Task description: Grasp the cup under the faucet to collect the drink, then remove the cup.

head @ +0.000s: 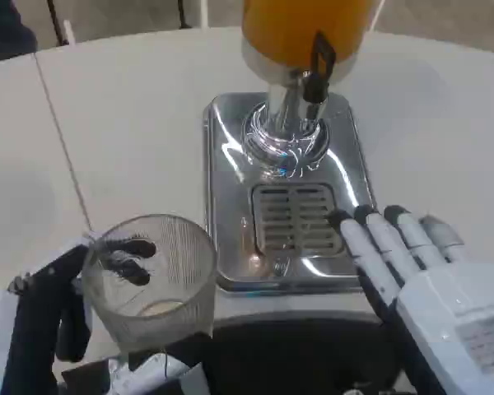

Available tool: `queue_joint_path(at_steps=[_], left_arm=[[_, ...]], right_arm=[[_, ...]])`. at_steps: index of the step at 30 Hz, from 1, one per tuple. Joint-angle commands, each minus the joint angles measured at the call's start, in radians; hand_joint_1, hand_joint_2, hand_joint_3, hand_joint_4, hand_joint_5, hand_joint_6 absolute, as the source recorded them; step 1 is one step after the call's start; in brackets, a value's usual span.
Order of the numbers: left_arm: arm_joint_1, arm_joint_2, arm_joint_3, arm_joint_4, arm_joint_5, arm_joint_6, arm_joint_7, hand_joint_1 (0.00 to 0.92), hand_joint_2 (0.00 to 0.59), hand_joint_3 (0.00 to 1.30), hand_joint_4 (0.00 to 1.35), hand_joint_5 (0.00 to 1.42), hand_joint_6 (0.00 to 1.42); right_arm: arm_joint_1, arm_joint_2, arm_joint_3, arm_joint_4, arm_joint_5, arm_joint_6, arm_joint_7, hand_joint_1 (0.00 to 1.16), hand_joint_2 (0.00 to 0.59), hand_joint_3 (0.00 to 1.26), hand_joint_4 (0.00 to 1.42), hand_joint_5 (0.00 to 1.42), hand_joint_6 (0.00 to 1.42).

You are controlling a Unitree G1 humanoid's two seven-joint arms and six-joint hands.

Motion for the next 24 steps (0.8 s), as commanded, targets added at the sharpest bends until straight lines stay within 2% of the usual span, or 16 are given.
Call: queue_joint_path(at_steps=[1, 7, 14, 20, 24], left_arm=[[-0.001, -0.002, -0.009, -0.013, 0.029, -0.045, 0.012, 0.555, 0.034, 1.14, 1.24, 1.42, 1.42], [-0.015, -0.012, -0.02, -0.003, 0.044, -0.037, 0.016, 0.555, 0.035, 1.14, 1.24, 1.42, 1.42], [-0.084, -0.037, -0.045, 0.049, 0.084, -0.009, 0.03, 0.555, 0.035, 1.14, 1.24, 1.42, 1.42], [-0.248, -0.092, -0.119, 0.214, 0.135, 0.016, 0.085, 0.556, 0.036, 1.14, 1.24, 1.42, 1.42], [-0.343, -0.098, -0.151, 0.312, 0.162, 0.024, 0.123, 0.561, 0.038, 1.14, 1.25, 1.42, 1.42]], right_arm=[[0.022, 0.0, -0.012, -0.009, -0.008, -0.013, -0.012, 0.74, 0.323, 0.0, 0.0, 0.0, 0.03], [0.038, 0.009, -0.024, -0.01, 0.0, -0.013, -0.016, 0.74, 0.324, 0.0, 0.0, 0.0, 0.03], [0.054, 0.068, -0.017, -0.004, 0.009, 0.013, -0.023, 0.74, 0.331, 0.0, 0.0, 0.0, 0.03], [0.048, 0.086, -0.011, 0.019, -0.017, 0.02, -0.016, 0.75, 0.335, 0.0, 0.0, 0.0, 0.03], [0.054, 0.099, -0.01, 0.02, -0.014, 0.03, -0.021, 0.75, 0.336, 0.0, 0.0, 0.0, 0.03]])
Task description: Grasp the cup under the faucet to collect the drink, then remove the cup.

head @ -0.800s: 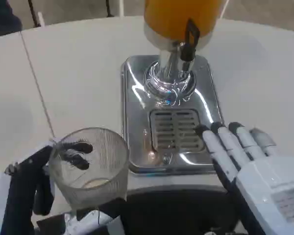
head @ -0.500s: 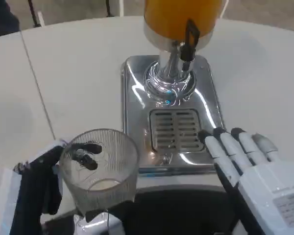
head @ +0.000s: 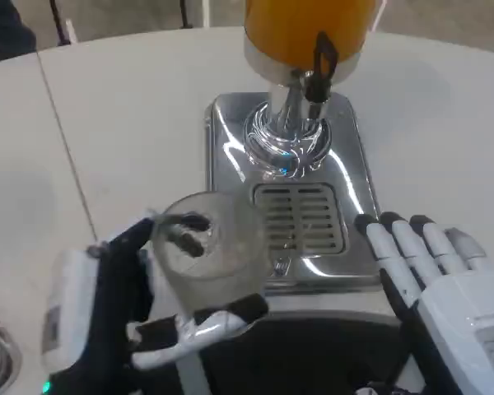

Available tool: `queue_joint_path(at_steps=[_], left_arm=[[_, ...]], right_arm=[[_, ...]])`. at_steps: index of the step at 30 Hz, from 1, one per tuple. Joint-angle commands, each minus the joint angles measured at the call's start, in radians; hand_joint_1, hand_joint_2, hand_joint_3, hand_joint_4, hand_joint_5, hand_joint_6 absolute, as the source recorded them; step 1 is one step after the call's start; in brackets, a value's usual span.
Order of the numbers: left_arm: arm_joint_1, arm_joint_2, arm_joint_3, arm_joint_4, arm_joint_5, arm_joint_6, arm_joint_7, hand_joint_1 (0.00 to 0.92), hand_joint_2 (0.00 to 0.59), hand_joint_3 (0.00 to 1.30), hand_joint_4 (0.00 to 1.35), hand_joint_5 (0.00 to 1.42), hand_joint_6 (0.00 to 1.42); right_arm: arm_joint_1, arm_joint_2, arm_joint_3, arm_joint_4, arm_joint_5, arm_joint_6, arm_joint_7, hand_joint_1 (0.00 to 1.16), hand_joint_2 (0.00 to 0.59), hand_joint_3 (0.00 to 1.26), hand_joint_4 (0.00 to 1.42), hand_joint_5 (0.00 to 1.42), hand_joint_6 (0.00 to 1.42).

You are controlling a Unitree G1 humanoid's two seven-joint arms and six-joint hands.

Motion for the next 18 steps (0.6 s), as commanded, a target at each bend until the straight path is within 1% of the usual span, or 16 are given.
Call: queue_joint_path(at_steps=[1, 6, 12, 15, 18], left_arm=[[-0.109, -0.008, -0.036, 0.103, 0.018, 0.005, 0.056, 0.561, 0.038, 1.14, 1.25, 1.42, 1.42], [-0.209, 0.001, -0.056, 0.231, 0.024, 0.015, 0.105, 0.562, 0.038, 1.14, 1.25, 1.42, 1.42], [-0.36, 0.009, -0.109, 0.403, 0.063, 0.02, 0.164, 0.563, 0.039, 1.14, 1.25, 1.42, 1.42], [-0.418, 0.008, -0.123, 0.474, 0.055, 0.022, 0.192, 0.563, 0.039, 1.14, 1.25, 1.42, 1.42], [-0.463, 0.002, -0.14, 0.534, 0.046, 0.023, 0.213, 0.563, 0.039, 1.14, 1.25, 1.42, 1.42]], right_arm=[[0.013, 0.012, -0.004, 0.007, 0.003, 0.016, -0.009, 0.75, 0.336, 0.0, 0.0, 0.0, 0.03], [0.021, 0.018, -0.011, -0.009, -0.006, 0.024, 0.007, 0.76, 0.337, 0.0, 0.0, 0.0, 0.03], [0.009, 0.012, -0.038, -0.014, 0.028, 0.039, 0.017, 0.76, 0.342, 0.0, 0.0, 0.0, 0.03], [-0.02, 0.005, -0.046, -0.006, 0.033, 0.042, 0.04, 0.76, 0.347, 0.0, 0.0, 0.0, 0.03], [-0.071, 0.002, -0.045, 0.014, 0.034, 0.049, 0.065, 0.76, 0.35, 0.0, 0.0, 0.0, 0.04]])
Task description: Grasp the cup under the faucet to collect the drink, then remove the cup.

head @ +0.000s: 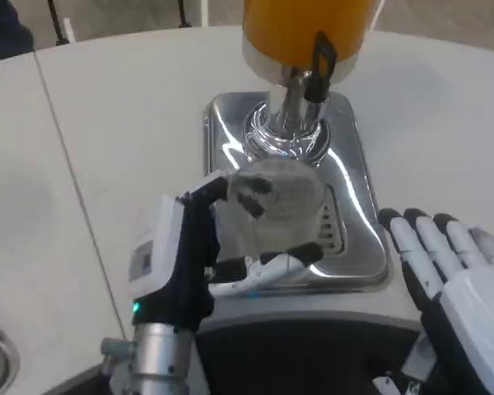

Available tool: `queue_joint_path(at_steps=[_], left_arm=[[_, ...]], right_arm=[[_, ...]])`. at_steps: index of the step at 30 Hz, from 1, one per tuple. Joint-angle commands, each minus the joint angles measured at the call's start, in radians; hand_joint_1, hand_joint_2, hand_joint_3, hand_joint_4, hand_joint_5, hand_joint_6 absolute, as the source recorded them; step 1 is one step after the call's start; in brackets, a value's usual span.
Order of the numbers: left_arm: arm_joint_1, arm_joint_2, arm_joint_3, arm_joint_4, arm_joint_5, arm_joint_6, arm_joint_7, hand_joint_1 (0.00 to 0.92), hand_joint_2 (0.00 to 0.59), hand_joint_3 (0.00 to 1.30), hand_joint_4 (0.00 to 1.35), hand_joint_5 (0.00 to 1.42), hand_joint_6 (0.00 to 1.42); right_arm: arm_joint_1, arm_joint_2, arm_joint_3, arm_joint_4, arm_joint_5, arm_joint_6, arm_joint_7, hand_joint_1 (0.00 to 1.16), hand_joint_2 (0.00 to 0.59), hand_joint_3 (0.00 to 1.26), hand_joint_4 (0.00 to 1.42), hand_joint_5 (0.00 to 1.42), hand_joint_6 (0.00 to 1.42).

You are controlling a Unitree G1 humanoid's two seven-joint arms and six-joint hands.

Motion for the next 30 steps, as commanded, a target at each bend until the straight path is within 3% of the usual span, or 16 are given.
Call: queue_joint_path(at_steps=[1, 12, 22, 30], left_arm=[[-0.078, -0.015, -0.033, 0.087, -0.001, -0.008, 0.053, 0.563, 0.039, 1.14, 1.25, 1.42, 1.42], [-0.282, -0.022, -0.116, 0.358, 0.0, -0.014, 0.138, 0.563, 0.039, 1.14, 1.25, 1.42, 1.42], [-0.43, -0.048, -0.135, 0.563, -0.035, 0.005, 0.174, 0.563, 0.039, 1.14, 1.25, 1.42, 1.42], [-0.518, -0.034, -0.16, 0.679, -0.026, -0.003, 0.225, 0.571, 0.042, 1.14, 1.25, 1.42, 1.42]], right_arm=[[-0.062, -0.009, -0.007, 0.028, 0.01, 0.015, 0.038, 0.76, 0.35, 0.0, 0.0, 0.0, 0.04], [-0.136, -0.014, -0.003, 0.067, 0.008, 0.051, 0.065, 0.76, 0.353, 0.0, 0.0, 0.0, 0.05], [-0.103, -0.004, 0.022, 0.041, -0.01, 0.057, 0.064, 0.76, 0.352, 0.0, 0.0, 0.0, 0.05], [-0.096, 0.001, 0.013, 0.027, -0.015, 0.063, 0.068, 0.75, 0.349, 0.0, 0.0, 0.0, 0.05]])
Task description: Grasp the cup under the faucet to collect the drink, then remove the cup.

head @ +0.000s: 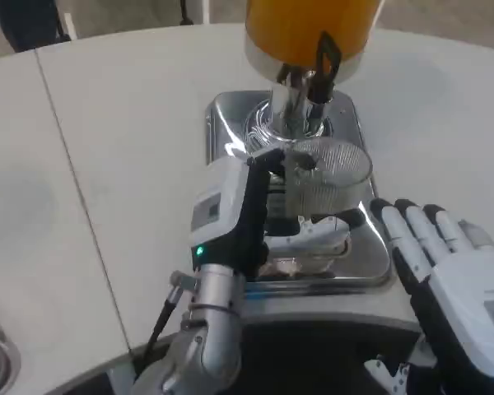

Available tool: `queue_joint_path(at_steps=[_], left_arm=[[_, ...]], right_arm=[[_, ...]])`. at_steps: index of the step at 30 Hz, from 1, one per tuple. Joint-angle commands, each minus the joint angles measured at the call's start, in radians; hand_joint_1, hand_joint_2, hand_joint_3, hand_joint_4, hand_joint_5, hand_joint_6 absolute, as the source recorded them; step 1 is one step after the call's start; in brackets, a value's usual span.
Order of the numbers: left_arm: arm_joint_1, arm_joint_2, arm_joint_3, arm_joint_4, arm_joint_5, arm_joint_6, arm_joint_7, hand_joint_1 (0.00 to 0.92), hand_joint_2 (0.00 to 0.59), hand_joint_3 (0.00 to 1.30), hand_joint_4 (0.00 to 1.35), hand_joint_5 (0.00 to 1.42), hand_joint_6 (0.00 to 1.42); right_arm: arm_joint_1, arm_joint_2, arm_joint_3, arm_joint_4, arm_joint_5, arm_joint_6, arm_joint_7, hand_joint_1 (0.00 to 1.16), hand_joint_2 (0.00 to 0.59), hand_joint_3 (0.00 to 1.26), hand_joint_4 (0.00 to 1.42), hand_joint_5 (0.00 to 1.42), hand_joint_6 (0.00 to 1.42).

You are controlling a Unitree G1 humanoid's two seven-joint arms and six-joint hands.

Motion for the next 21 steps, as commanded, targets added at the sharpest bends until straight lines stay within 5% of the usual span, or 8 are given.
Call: queue_joint_path(at_steps=[1, 13, 21], left_arm=[[-0.059, -0.01, 0.003, 0.048, -0.028, -0.01, 0.018, 0.571, 0.042, 1.14, 1.25, 1.42, 1.42], [-0.047, 0.015, 0.005, 0.09, -0.058, -0.011, 0.036, 0.561, 0.067, 1.08, 1.21, 1.38, 1.42], [-0.019, 0.017, 0.002, 0.084, -0.095, -0.063, -0.034, 0.364, 0.041, 0.58, 0.62, 0.94, 1.04]], right_arm=[[0.014, 0.003, -0.005, -0.012, -0.006, 0.006, 0.005, 0.75, 0.349, 0.0, 0.0, 0.0, 0.05], [-0.036, -0.006, -0.008, 0.026, 0.013, 0.018, 0.021, 0.75, 0.354, 0.0, 0.0, 0.0, 0.05], [-0.045, -0.005, -0.002, 0.033, 0.022, 0.031, 0.024, 0.72, 0.365, 0.0, 0.0, 0.0, 0.05]])
